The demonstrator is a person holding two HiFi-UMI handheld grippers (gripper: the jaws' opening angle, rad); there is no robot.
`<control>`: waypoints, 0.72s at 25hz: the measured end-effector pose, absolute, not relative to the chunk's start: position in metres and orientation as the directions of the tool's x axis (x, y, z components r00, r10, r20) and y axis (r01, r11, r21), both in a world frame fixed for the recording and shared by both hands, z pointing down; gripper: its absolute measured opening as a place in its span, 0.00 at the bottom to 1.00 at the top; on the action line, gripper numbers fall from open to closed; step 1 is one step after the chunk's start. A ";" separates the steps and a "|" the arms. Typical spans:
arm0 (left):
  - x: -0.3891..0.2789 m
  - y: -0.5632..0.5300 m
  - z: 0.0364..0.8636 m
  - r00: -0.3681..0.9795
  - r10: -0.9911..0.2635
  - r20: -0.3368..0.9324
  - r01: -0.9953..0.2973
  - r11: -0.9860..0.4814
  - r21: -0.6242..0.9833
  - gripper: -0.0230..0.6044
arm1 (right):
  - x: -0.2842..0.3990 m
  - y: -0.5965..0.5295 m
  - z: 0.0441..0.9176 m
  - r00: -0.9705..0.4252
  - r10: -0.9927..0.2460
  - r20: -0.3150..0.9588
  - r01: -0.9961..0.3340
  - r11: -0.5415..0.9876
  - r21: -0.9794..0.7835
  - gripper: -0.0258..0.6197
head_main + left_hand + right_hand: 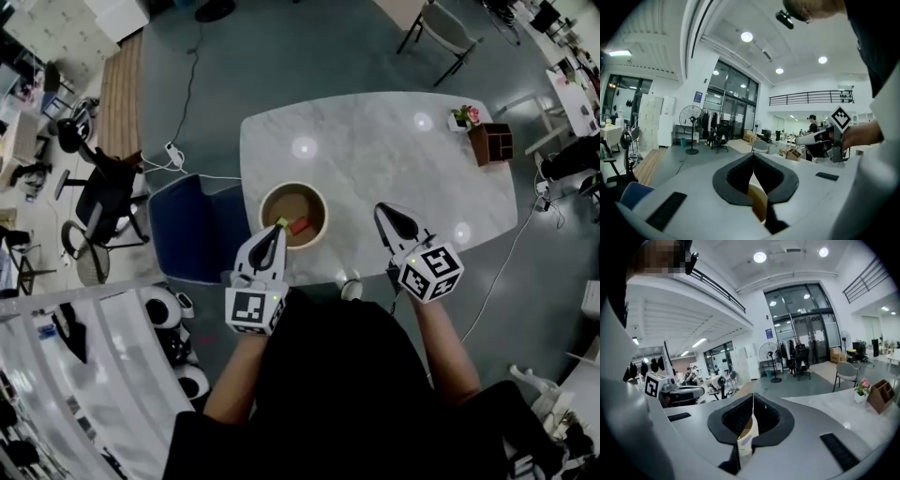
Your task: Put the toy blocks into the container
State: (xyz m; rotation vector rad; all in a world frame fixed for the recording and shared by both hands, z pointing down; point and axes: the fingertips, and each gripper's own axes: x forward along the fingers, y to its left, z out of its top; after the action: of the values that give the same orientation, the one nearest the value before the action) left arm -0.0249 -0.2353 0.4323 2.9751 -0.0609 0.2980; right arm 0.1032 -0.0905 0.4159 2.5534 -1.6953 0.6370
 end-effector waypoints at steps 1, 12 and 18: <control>-0.017 -0.223 0.426 0.983 -0.025 0.184 -0.054 -0.986 0.155 0.04 | 0.109 -0.077 0.407 0.348 -0.881 0.320 -0.888 -0.420 -0.190 0.05; 0.027 -0.125 0.391 0.983 -0.129 0.133 -0.147 -0.980 0.133 0.04 | 0.163 0.061 0.362 0.464 -0.868 0.177 -0.869 -0.485 -0.100 0.04; 0.040 -0.107 0.383 0.978 -0.168 0.121 -0.181 -0.978 0.100 0.04 | 0.182 0.110 0.369 0.527 -0.832 0.171 -0.834 -0.545 -0.084 0.04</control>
State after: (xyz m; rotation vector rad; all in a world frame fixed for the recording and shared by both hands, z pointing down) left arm 0.0398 -0.1067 0.3827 3.0145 -0.2666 0.1700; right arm 0.1822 0.1102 0.3687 2.7374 -1.4940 0.2996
